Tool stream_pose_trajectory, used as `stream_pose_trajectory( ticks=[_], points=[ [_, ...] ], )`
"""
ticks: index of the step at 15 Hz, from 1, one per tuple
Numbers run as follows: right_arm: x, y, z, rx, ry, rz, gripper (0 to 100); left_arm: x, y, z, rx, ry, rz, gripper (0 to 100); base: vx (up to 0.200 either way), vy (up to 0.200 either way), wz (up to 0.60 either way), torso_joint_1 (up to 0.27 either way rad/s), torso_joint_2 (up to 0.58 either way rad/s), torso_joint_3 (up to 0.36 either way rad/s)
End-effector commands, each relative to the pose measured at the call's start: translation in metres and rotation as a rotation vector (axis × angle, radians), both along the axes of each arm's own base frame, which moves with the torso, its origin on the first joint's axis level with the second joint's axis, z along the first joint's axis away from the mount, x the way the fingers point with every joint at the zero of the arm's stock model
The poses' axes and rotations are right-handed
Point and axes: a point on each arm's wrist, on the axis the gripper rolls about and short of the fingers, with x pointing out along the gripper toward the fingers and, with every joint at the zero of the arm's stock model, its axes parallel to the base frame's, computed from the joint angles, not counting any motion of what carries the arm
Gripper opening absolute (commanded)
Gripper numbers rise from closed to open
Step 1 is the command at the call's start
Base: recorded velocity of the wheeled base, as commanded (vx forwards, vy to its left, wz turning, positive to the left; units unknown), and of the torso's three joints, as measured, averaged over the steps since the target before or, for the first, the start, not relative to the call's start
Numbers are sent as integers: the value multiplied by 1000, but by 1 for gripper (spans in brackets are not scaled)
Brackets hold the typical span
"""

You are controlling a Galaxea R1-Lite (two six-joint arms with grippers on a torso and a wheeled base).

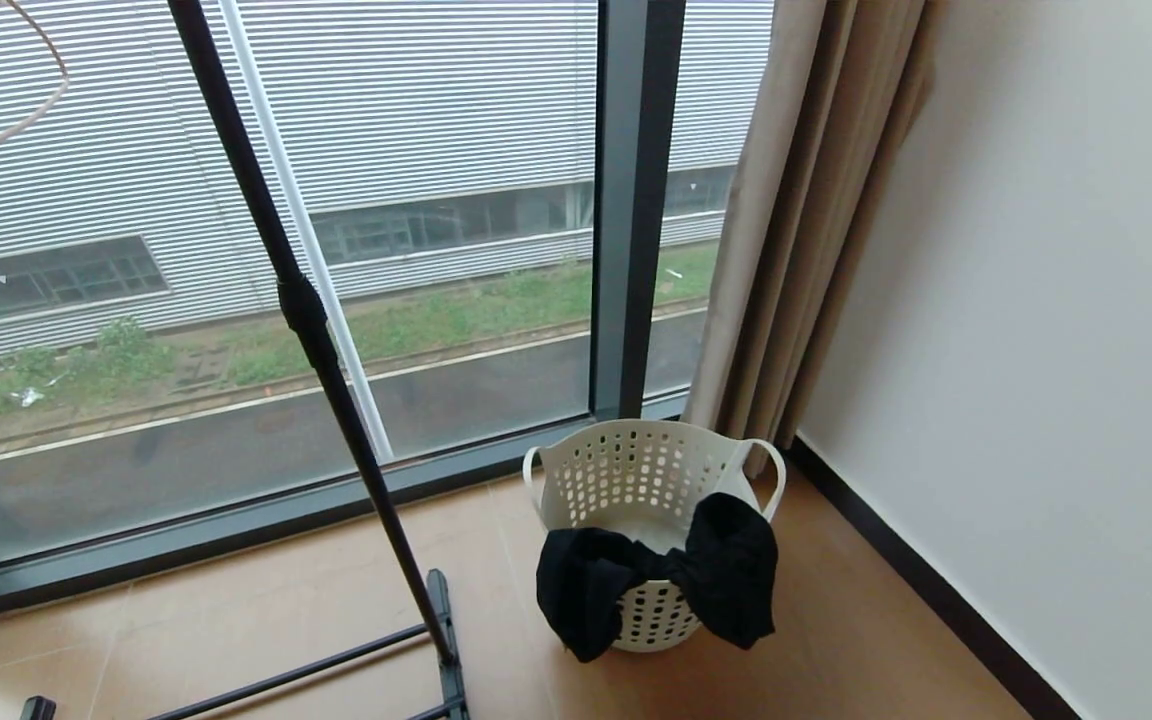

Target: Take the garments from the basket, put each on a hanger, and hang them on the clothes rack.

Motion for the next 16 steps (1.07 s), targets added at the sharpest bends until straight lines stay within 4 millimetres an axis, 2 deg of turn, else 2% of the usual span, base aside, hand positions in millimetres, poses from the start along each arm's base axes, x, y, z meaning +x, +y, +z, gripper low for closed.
stream_pose_trajectory(
  ticks=[1, 16],
  points=[
    [0, 0, 0, 1, -1, 1, 100, 0, 0, 0, -5, 1, 4, 100, 0, 0, 0, 2, 2, -203],
    [0, 0, 0, 1, -1, 1, 100, 0, 0, 0, -16, 0, 15, 100, 0, 0, 0, 3, 2, -200]
  ],
)
